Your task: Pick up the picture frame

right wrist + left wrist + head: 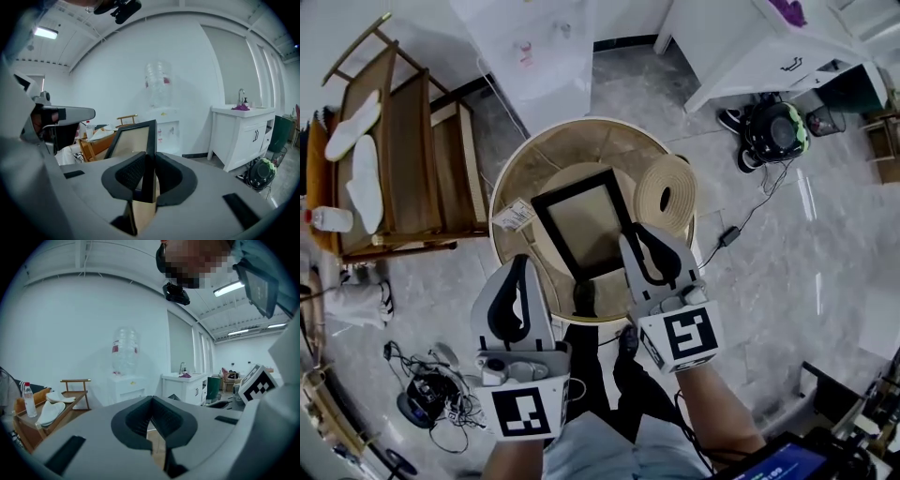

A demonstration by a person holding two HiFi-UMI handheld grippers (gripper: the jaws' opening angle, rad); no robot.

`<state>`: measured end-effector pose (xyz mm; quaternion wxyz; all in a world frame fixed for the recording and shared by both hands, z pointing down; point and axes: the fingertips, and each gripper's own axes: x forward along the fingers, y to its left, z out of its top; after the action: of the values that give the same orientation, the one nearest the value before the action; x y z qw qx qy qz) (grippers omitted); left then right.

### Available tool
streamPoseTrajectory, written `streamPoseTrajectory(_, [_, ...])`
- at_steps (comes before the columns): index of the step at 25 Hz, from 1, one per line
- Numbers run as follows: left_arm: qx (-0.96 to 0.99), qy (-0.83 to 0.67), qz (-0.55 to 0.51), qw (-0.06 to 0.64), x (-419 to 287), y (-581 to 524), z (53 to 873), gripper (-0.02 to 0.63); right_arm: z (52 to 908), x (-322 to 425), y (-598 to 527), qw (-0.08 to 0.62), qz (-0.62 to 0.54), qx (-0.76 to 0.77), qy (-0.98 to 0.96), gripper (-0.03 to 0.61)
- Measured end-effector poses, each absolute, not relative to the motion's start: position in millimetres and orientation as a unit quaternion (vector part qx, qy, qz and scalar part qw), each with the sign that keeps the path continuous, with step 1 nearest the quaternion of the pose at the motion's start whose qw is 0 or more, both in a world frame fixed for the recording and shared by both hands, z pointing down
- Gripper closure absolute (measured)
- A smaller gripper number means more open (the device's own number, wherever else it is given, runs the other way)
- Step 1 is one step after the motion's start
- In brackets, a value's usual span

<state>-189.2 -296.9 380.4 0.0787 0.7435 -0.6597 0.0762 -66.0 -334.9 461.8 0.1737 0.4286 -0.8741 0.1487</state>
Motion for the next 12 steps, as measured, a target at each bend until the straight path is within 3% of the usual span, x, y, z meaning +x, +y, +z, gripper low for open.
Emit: streamPoseTrajectory(12, [0.744,-0.668,0.027,-0.028,-134,-234,249,0.598,298,-16,-277,0.097,0.052,0.435,-0.894,0.497])
